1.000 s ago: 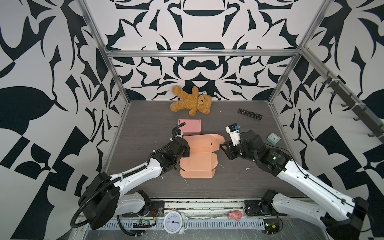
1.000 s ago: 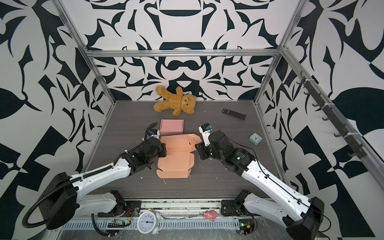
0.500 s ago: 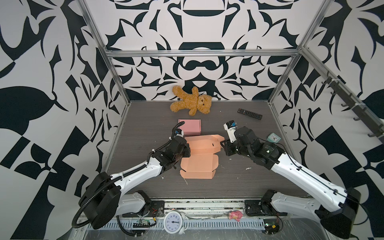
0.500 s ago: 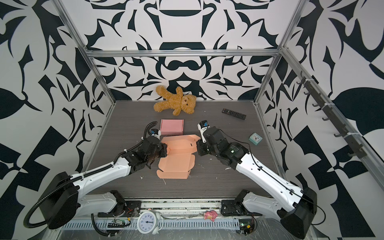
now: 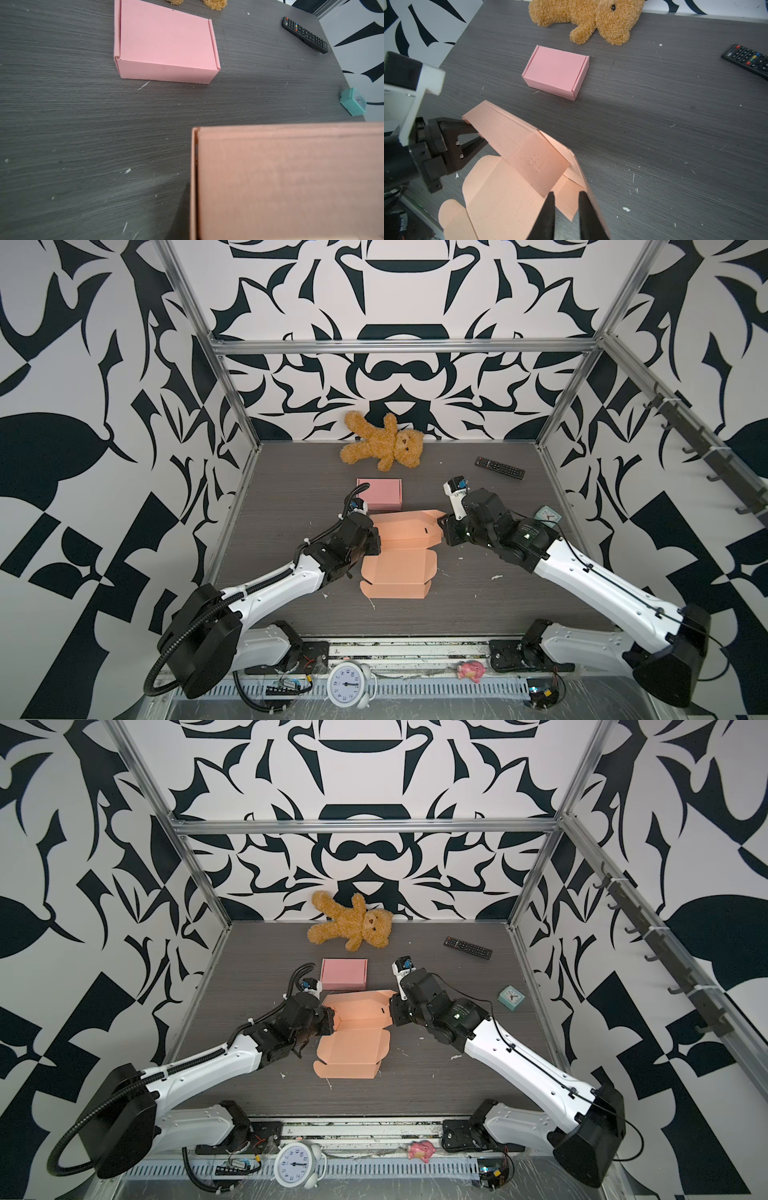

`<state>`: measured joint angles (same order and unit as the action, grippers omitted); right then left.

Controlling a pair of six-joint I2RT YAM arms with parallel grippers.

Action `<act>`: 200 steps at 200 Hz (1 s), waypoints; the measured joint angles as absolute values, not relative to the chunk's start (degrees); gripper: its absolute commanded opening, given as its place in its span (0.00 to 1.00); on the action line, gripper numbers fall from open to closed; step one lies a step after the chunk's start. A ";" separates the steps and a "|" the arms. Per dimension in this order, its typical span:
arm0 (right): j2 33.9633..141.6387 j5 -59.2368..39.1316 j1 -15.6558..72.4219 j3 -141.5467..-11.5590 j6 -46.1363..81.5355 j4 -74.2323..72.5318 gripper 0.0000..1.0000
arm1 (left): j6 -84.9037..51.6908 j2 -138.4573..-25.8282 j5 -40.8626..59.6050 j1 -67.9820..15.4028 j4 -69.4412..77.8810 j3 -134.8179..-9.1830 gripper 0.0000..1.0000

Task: Fold the paper box
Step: 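Raise the far flap with the right gripper while the left gripper holds the side wall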

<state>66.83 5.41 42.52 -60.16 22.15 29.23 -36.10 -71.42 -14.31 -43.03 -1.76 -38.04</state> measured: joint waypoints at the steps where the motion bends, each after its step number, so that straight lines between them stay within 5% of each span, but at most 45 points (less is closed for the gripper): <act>1: 66.89 5.41 42.52 -60.16 22.15 29.19 0.21 | -36.10 -71.42 -14.31 -43.03 -1.76 -38.04 0.10; 200: 76.23 1.52 43.59 -60.93 24.49 21.93 0.21 | -36.32 -71.31 -14.00 -42.72 -2.00 -38.04 0.10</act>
<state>76.23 1.52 43.59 -60.93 24.49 21.93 -36.32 -71.31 -14.00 -42.72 -2.00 -38.04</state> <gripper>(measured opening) 0.205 0.102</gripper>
